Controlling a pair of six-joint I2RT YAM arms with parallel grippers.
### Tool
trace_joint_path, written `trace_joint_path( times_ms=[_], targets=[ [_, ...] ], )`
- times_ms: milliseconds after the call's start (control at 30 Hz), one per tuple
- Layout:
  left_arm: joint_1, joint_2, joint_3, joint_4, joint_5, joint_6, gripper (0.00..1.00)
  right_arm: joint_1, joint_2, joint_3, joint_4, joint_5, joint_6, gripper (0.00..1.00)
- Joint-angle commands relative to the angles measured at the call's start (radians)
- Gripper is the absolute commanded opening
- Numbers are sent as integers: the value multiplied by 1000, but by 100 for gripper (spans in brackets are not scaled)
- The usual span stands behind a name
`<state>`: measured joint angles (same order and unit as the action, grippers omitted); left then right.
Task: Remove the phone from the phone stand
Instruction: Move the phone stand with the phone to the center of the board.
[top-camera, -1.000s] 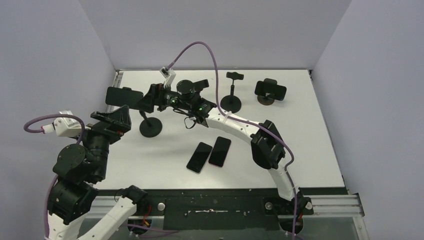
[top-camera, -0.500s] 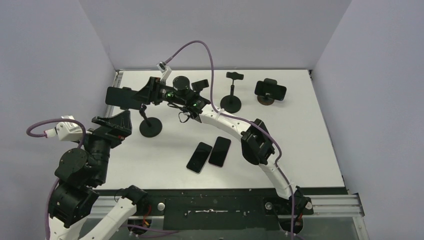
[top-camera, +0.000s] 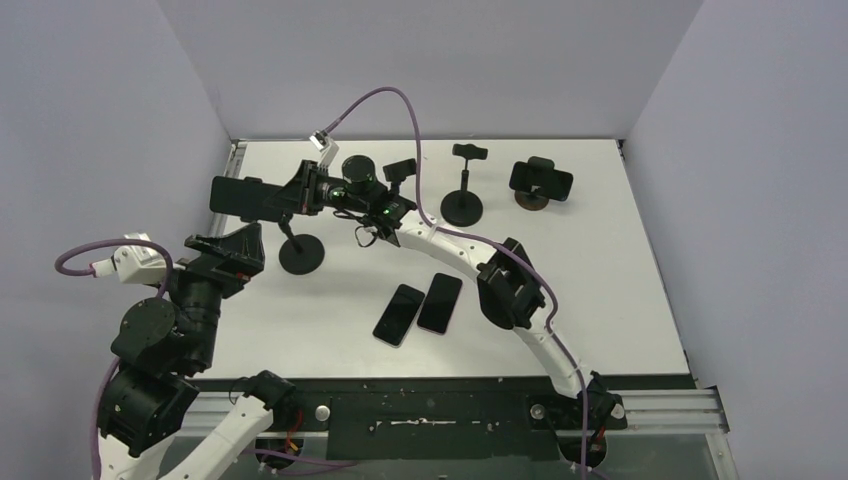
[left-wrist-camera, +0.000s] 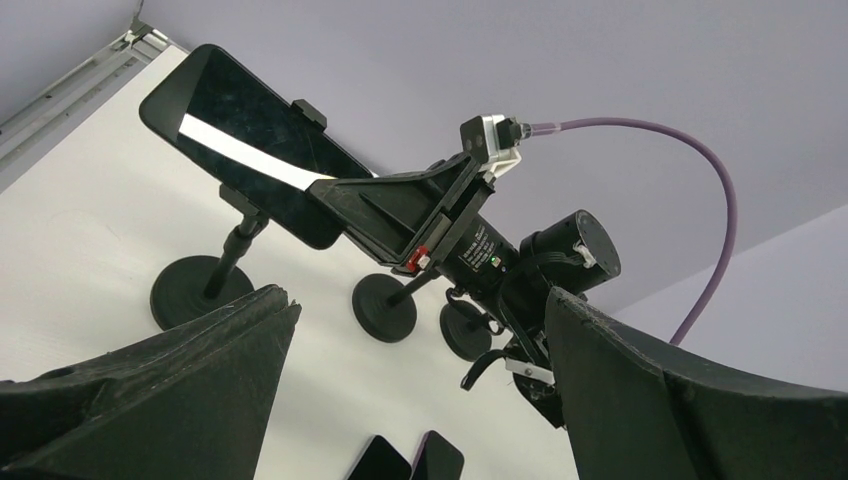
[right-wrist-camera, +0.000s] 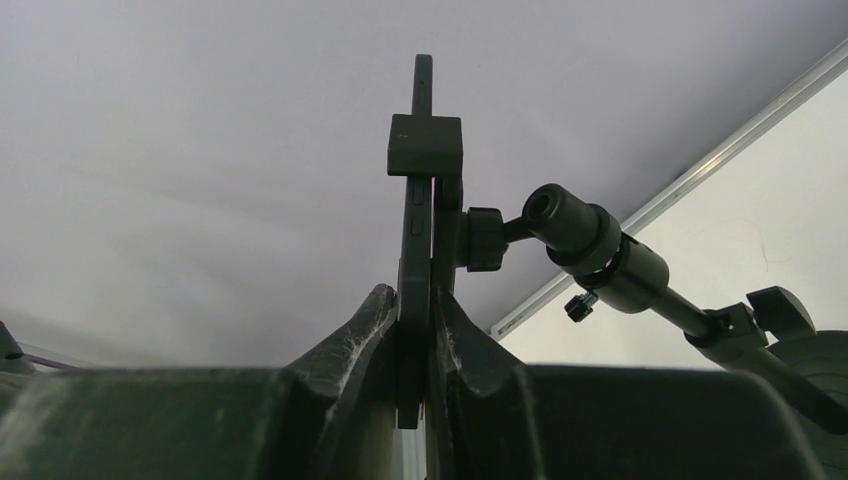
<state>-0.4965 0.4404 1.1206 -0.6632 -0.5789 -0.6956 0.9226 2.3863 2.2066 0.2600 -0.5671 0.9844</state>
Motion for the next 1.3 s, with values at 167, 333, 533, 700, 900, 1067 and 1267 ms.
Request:
trace_joint_path(
  times_ms=[167,333,533,700,900,1067,1267],
  targets=[
    [-17,14,8,73,-62,57,94,-53,-259,-273,127,-57,-22,0],
    [-55,40,-39,143,-72,35,94,-101,-438,-500,193,-47,-10,0],
    [-78,58,-139,205,-39,-58,94,-144,-594,-695,226,-38,-11,0],
    [-81,68,-204,255,-9,-125,93,-181,-668,-760,230,-51,-3,0],
    [-83,91,-245,329,21,-151,92,-202,-755,-848,244,-8,28,0],
    [-81,147,-285,409,63,-168,92,-197,-800,-965,325,73,104,0],
    [-37,195,-359,526,168,-222,91,-192,-808,-1083,509,152,196,0]
  ],
)
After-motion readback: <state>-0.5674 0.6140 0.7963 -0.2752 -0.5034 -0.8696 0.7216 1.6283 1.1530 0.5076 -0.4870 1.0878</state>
